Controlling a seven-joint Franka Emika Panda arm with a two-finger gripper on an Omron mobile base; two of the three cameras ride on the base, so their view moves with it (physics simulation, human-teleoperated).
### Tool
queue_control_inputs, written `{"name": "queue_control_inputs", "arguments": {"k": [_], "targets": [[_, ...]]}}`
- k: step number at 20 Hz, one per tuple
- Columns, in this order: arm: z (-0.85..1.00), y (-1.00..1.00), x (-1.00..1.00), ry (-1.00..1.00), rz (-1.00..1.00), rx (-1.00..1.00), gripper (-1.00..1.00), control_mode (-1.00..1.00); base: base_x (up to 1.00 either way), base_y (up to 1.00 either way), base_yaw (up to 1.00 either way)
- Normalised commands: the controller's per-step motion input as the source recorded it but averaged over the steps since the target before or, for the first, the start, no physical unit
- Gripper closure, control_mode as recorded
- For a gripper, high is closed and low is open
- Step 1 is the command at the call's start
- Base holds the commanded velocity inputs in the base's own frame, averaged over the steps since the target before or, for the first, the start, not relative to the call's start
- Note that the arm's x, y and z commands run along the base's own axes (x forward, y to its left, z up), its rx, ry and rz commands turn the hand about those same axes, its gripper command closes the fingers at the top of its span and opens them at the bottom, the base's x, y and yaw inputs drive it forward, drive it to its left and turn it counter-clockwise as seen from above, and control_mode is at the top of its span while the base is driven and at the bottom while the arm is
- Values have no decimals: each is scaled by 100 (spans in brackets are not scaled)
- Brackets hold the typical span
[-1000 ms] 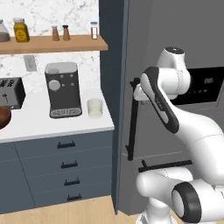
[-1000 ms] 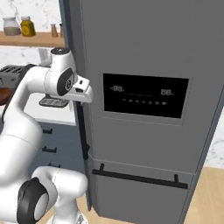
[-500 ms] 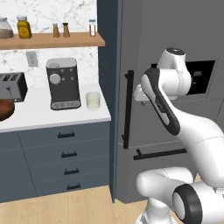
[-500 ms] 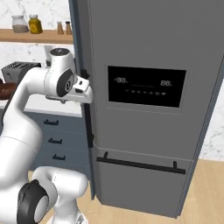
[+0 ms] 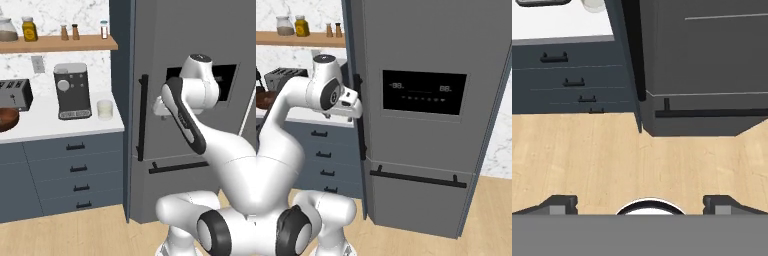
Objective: Grab a lemon wedge from the fridge and one ice cube from the ice bowl, and put them in the glass of lemonade.
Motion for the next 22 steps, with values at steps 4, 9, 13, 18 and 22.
{"name": "queue_control_inputs", "arguments": {"k": [4, 9, 13, 18, 22], "targets": [[0, -1, -70, -3, -4, 0, -100, -100, 0, 0, 0], [0, 0, -62, -18, -4, -1, -100, -100, 0, 0, 0], [-7, 4, 70, -16, 0, -3, -100, -100, 0, 0, 0], [-8, 18, 100, -3, 0, -1, -100, -100, 0, 0, 0], [-10, 9, 100, -10, 2, 0, -100, -100, 0, 0, 0]]}}
